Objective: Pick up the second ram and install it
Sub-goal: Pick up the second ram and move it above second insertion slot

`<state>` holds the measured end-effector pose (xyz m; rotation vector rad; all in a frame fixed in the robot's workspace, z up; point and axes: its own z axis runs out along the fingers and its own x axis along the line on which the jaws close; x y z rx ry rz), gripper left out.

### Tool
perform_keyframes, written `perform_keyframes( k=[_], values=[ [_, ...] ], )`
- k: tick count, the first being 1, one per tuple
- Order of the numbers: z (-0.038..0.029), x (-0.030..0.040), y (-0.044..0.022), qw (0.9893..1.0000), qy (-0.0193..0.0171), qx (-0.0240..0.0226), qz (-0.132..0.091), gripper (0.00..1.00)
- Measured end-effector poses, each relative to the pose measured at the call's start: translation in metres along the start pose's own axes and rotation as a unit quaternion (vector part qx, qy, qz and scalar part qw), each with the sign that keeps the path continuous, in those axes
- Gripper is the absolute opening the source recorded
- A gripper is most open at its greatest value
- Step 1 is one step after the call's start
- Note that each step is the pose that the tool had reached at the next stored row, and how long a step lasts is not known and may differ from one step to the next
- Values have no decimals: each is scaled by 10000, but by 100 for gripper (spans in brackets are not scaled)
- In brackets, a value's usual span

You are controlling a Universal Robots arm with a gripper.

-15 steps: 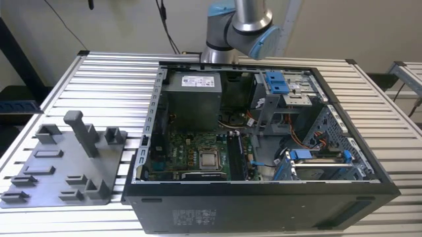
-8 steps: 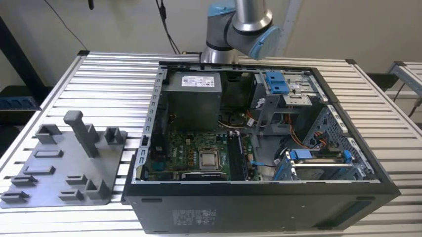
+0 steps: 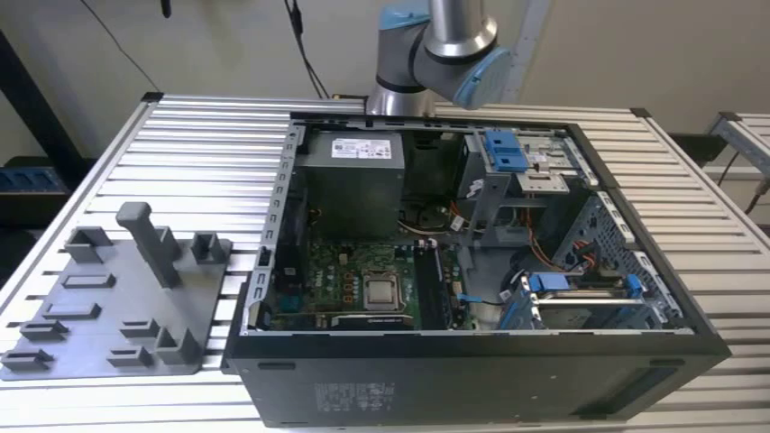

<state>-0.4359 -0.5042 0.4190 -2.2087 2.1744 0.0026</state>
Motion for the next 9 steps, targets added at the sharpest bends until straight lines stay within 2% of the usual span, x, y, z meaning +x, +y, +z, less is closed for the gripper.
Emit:
perform_keyframes(
  k=[4, 9],
  values=[
    [-60, -2, -1, 10000, 1, -20, 2, 14],
    [-62, -2, -4, 10000, -1, -19, 2, 14]
  ],
)
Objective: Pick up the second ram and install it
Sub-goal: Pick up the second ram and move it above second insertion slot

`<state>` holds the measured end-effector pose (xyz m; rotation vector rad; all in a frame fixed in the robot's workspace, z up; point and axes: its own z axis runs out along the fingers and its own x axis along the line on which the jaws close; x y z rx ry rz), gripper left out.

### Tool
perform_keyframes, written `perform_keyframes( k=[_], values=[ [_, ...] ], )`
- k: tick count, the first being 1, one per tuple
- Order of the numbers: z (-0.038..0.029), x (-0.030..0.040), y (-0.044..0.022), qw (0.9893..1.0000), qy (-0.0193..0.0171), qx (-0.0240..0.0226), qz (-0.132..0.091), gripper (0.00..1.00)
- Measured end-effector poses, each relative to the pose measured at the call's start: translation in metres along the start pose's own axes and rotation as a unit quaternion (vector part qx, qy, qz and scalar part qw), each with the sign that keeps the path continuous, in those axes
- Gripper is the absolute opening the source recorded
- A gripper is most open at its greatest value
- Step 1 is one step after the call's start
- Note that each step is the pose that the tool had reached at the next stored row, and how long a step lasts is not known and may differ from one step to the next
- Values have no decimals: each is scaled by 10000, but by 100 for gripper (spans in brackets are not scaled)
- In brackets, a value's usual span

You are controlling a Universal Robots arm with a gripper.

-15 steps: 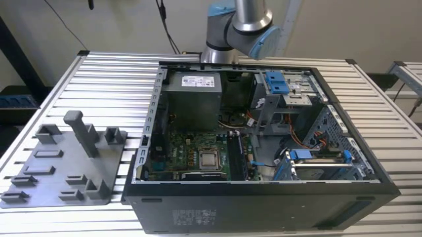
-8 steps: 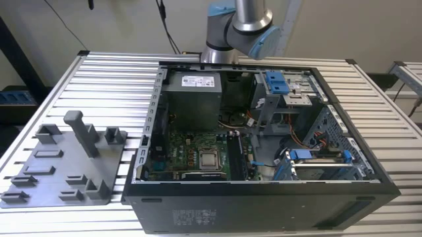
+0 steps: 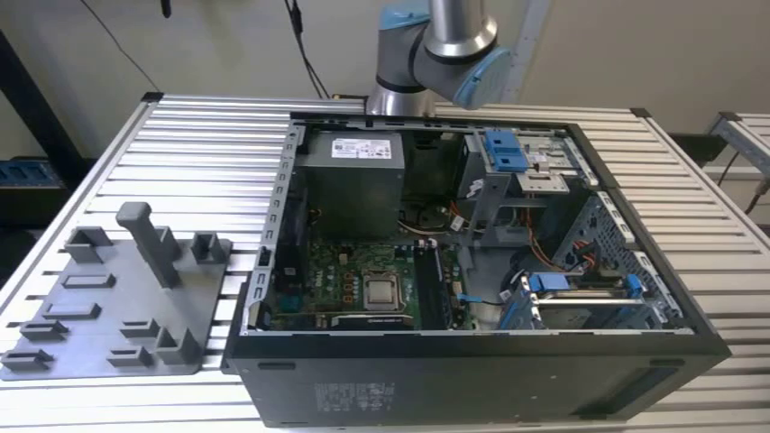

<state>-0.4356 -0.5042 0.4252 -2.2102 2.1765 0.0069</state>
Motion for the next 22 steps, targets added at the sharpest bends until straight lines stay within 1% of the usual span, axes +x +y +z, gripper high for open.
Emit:
perform_keyframes(
  k=[4, 10, 15, 22],
  values=[
    [0, 0, -42, 10000, 1, -1, 0, 14],
    [2, 3, -173, 10000, 1, -1, -1, 14],
    [3, 4, -259, 10000, 1, -1, -1, 14],
    [4, 5, -332, 10000, 0, 0, -1, 14]
  ],
)
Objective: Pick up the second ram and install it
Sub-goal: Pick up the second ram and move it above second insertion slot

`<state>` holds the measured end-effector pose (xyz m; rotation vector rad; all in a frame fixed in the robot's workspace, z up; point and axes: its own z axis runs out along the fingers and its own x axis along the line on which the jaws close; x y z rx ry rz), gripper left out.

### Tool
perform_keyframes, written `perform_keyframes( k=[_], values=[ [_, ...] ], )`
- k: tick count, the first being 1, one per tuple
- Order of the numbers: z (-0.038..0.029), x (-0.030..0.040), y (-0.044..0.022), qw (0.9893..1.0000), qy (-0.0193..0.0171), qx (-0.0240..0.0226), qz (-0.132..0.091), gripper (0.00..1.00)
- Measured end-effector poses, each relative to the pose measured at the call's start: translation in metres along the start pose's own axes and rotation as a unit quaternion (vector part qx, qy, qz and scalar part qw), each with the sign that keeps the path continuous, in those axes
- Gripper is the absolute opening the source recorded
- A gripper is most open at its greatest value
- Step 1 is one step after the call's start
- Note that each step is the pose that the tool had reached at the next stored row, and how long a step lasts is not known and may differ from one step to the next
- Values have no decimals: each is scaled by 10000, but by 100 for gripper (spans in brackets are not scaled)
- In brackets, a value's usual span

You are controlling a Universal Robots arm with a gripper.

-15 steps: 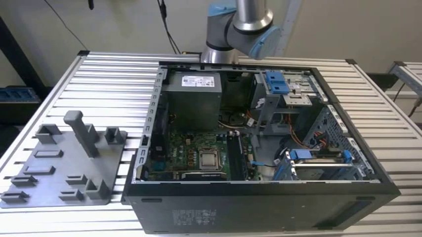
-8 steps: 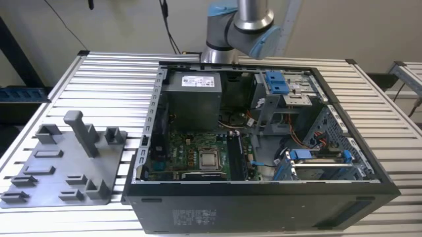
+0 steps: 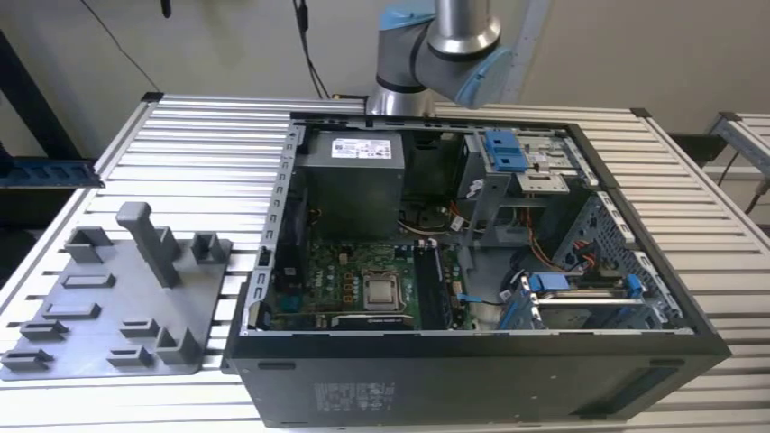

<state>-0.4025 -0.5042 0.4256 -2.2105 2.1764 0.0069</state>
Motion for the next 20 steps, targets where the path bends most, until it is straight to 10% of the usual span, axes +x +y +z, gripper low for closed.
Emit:
perform_keyframes(
  k=[20],
  values=[
    [2, 2, -113, 10000, 0, -1, -14, 14]
  ],
)
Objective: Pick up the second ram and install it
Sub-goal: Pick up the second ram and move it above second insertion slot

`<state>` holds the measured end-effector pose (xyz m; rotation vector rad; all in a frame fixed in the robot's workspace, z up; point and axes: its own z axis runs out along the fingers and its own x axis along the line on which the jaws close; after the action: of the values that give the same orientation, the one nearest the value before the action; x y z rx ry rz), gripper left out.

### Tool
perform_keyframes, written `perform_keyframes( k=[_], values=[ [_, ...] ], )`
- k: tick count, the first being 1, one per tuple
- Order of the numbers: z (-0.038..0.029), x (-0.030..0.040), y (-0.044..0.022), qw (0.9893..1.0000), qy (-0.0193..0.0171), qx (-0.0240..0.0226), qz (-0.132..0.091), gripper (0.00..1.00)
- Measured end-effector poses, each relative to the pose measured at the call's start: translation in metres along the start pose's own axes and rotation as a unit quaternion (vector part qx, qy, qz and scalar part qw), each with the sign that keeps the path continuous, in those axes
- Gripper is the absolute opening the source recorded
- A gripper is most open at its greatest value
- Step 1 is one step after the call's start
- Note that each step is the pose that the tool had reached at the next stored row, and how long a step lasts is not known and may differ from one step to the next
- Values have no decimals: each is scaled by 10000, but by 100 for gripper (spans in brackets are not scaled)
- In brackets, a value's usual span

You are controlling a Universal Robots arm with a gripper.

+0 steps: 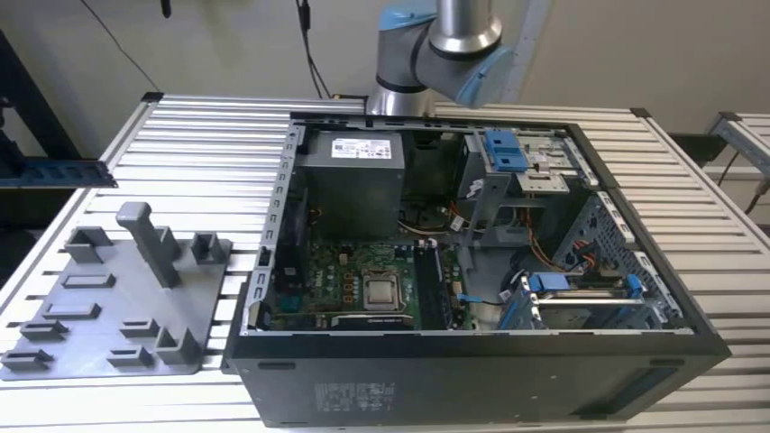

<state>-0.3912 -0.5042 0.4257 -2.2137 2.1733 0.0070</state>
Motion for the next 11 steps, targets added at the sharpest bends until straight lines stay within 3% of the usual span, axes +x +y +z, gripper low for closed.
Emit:
perform_keyframes(
  k=[11],
  values=[
    [5, 3, -206, 10000, 0, 0, 1, 14]
  ],
)
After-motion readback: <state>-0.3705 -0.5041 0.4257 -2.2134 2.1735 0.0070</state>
